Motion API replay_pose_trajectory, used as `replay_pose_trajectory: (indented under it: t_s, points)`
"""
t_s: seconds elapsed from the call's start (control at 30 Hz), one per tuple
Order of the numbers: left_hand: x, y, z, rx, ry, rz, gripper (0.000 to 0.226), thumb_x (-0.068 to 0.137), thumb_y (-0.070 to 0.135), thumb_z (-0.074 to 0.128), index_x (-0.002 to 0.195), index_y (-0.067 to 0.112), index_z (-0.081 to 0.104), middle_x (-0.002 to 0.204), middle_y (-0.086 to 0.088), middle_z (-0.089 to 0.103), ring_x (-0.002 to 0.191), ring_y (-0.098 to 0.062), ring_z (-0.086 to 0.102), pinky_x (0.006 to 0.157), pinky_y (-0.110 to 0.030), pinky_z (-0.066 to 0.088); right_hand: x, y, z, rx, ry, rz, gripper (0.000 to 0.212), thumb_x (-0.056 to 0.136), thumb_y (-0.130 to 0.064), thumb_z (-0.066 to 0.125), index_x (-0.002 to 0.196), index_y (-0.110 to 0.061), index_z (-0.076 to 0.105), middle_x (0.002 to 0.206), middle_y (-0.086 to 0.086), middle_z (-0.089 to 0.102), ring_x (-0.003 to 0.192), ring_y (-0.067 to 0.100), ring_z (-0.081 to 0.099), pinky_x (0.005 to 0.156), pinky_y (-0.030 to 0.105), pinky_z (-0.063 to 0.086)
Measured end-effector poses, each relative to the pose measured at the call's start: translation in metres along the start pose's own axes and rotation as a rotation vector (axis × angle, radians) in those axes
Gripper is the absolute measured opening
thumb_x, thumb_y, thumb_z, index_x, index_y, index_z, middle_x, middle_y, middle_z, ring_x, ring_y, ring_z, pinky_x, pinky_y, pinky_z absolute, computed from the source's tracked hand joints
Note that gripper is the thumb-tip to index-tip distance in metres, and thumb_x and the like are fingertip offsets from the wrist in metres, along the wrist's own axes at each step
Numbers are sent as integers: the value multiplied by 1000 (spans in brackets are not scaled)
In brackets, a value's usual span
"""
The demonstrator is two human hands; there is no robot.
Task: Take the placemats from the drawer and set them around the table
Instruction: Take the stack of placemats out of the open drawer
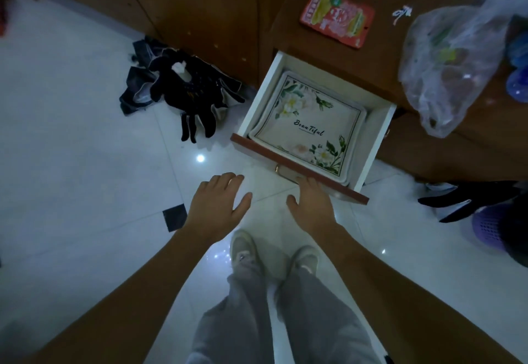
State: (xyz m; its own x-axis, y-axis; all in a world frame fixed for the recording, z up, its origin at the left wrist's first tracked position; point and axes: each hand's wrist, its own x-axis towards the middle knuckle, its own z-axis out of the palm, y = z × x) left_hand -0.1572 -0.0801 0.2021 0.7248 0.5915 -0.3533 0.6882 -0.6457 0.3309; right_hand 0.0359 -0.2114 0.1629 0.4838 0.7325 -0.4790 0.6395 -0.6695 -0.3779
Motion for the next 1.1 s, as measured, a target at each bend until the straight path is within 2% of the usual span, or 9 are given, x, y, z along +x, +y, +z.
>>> replay_pose_trajectory:
  t_s: [0.2,0.3,0.4,0.47,0.57,0.73,0.87,1.0,1.1]
  points:
    - [-19,23,-71,15,20,-65,60,98,52,29,130,11,60,125,-9,65,107,-29,62,90,-42,48,-15,-39,-90,-38,97,-223,44,93,-34,52,132,-14,54,129,8,60,121,28,50,102,47,44]
    - [-21,34,-101,27,72,-105,59,98,51,32,127,10,62,122,-10,66,104,-30,63,88,-42,49,-13,-54,-124,-58,77,-331,45,94,-36,47,134,-18,52,135,4,56,126,25,47,104,46,43]
    - [-13,45,-117,29,110,-163,57,98,49,34,125,10,63,122,-10,67,104,-30,63,88,-43,49,-3,-56,-143,-61,19,-411,43,93,-34,50,132,-18,53,128,2,59,119,22,47,98,45,45]
    - [-5,54,-118,15,99,-205,58,97,50,31,126,10,63,123,-10,66,106,-30,63,89,-43,49,9,-50,-148,-57,-52,-446,44,94,-33,52,135,-18,51,129,1,58,120,21,46,101,44,44]
    - [14,64,-104,-53,90,-290,64,97,53,25,134,12,57,131,-10,62,113,-29,60,94,-44,47,42,-37,-147,-58,-175,-492,44,95,-32,50,137,-18,50,131,1,56,120,20,45,101,41,44]
    - [46,81,-58,-187,61,-477,76,94,63,12,148,18,39,148,-5,48,130,-25,48,107,-43,40,117,-17,-137,-155,-340,-661,37,94,-30,42,125,-13,54,117,3,57,103,17,49,86,36,45]
    - [64,93,-11,-279,88,-638,75,94,65,17,149,20,38,148,-1,48,131,-22,48,108,-40,40,169,-14,-122,-235,-429,-781,34,95,-22,47,126,-11,52,124,9,54,114,27,48,92,44,47]
    - [79,92,33,-334,169,-667,69,96,64,26,147,19,41,142,-1,53,125,-22,52,103,-38,43,214,-13,-79,-178,-570,-861,43,95,-18,51,138,-22,47,135,2,48,124,20,43,100,39,44]
    - [89,93,58,-325,219,-643,63,98,59,37,146,19,41,140,-2,54,122,-22,53,100,-38,45,238,-16,-43,-121,-608,-915,47,93,-18,56,138,-25,50,138,-2,46,129,17,43,107,39,41]
